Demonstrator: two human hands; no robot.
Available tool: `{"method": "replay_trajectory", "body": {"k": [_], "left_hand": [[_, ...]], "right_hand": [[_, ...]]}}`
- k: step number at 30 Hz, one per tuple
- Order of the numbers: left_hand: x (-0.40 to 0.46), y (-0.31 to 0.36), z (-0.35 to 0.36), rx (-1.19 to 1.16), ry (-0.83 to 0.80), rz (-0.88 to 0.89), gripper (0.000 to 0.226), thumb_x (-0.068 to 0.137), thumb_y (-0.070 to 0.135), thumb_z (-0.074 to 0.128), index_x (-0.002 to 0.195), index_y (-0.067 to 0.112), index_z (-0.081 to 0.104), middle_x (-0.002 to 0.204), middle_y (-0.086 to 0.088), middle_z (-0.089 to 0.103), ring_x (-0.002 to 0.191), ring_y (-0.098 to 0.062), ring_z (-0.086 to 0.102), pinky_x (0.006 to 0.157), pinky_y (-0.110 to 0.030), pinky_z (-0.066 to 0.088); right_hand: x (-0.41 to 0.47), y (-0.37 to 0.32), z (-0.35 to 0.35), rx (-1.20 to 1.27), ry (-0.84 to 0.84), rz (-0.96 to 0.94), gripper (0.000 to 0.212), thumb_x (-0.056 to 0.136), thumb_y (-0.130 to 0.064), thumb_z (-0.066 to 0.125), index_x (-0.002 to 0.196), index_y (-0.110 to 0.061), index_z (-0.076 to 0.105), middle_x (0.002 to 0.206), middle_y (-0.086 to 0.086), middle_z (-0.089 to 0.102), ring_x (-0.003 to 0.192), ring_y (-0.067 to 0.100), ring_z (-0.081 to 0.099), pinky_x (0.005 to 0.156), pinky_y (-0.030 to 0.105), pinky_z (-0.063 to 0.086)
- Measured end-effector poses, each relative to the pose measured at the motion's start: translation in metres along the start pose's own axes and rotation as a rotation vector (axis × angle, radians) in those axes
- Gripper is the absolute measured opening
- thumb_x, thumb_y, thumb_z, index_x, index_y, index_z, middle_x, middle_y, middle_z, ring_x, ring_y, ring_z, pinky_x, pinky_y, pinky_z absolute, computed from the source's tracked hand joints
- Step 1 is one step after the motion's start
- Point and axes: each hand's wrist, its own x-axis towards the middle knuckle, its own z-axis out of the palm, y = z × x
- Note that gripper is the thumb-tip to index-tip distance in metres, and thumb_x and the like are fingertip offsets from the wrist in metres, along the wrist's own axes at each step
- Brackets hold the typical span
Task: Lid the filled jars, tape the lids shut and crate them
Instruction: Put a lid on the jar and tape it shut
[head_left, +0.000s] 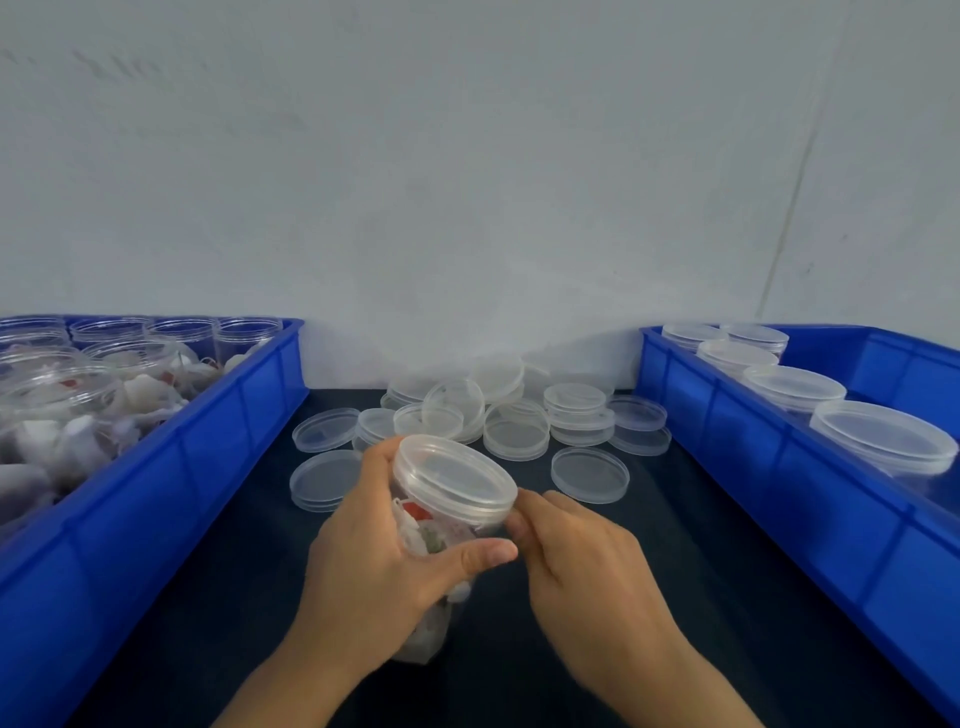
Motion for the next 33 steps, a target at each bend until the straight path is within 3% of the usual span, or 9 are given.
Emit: {"method": "replay_trajectory", "body": {"k": [3,7,13,17,22,25,28,30,33], "left_hand": [[-0.001,0.005,0.006,-0.001,0.143,-0.05,0.096,0.019,0.094,0.063,0.104,0.055,0.043,0.103,0.038,0.055,0.096,0.014,0.054,0.073,-0.013,0.04],[-0.001,0.007,0.011,0.054,0.232,-0.048,0.082,0.023,0.092,0.061,0.098,0.065,0.039,0.101,0.048,0.047,0.094,0.025,0.045,0.068,-0.011,0.033],[0.002,0.007,0.003,0.104,0.171,-0.047,0.091,0.017,0.096,0.057,0.099,0.063,0.036,0.1,0.053,0.043,0.095,0.027,0.044,0.069,-0.01,0.034],[0.002,0.006,0.0,0.081,0.142,-0.024,0.083,0.026,0.083,0.068,0.1,0.056,0.041,0.104,0.049,0.046,0.097,0.023,0.047,0.069,-0.01,0.037],[0.003,0.006,-0.004,0.13,0.099,0.025,0.084,0.027,0.084,0.068,0.102,0.065,0.035,0.107,0.051,0.043,0.098,0.024,0.045,0.069,-0.011,0.036],[0.003,0.005,-0.006,0.17,0.082,0.056,0.086,0.029,0.084,0.068,0.105,0.061,0.035,0.109,0.05,0.043,0.101,0.024,0.044,0.07,-0.012,0.037],[0.002,0.004,-0.007,0.187,0.104,0.067,0.085,0.032,0.081,0.069,0.107,0.055,0.038,0.109,0.049,0.044,0.101,0.021,0.046,0.071,-0.012,0.039],[-0.001,0.003,-0.007,0.202,0.123,0.077,0.084,0.034,0.081,0.068,0.108,0.053,0.039,0.109,0.047,0.045,0.101,0.018,0.048,0.072,-0.013,0.04],[-0.004,0.004,-0.005,0.23,0.146,0.113,0.081,0.037,0.083,0.065,0.108,0.054,0.038,0.11,0.048,0.044,0.102,0.017,0.049,0.071,-0.011,0.039]], "right_hand": [[-0.001,-0.005,0.0,-0.026,-0.025,-0.02,0.015,0.098,-0.02,0.034,0.1,-0.029,0.046,0.085,-0.009,0.047,0.074,0.016,0.05,0.065,0.025,0.03],[-0.001,-0.01,0.001,-0.045,-0.063,-0.034,0.013,0.099,-0.021,0.035,0.094,-0.033,0.036,0.079,-0.012,0.039,0.072,0.012,0.047,0.066,0.025,0.029],[-0.001,-0.011,0.002,-0.059,-0.081,-0.042,0.018,0.1,-0.022,0.033,0.111,-0.029,0.046,0.088,-0.012,0.042,0.078,0.012,0.049,0.07,0.023,0.028],[-0.001,-0.013,-0.001,-0.025,-0.096,-0.031,0.018,0.103,-0.026,0.03,0.109,-0.029,0.046,0.092,-0.011,0.048,0.082,0.013,0.052,0.071,0.024,0.032],[-0.001,-0.007,-0.003,0.084,-0.179,-0.003,0.017,0.103,-0.025,0.031,0.102,-0.023,0.048,0.093,-0.007,0.05,0.085,0.017,0.053,0.079,0.031,0.042],[0.0,-0.002,-0.002,0.141,-0.239,-0.016,0.02,0.104,-0.028,0.031,0.102,-0.023,0.05,0.092,-0.009,0.05,0.084,0.013,0.053,0.08,0.031,0.044],[0.005,0.004,-0.001,0.351,-0.311,0.005,0.02,0.104,-0.032,0.035,0.107,-0.028,0.054,0.091,-0.008,0.061,0.08,0.01,0.057,0.079,0.033,0.048],[0.007,0.004,-0.001,0.654,-0.416,0.116,0.02,0.101,-0.031,0.045,0.12,-0.029,0.052,0.081,0.006,0.068,0.069,0.018,0.058,0.067,0.035,0.049],[0.006,0.009,-0.006,0.911,-0.6,0.264,0.045,0.095,-0.038,0.055,0.132,-0.023,0.036,0.084,0.017,0.072,0.062,0.025,0.061,0.06,0.03,0.047]]}}
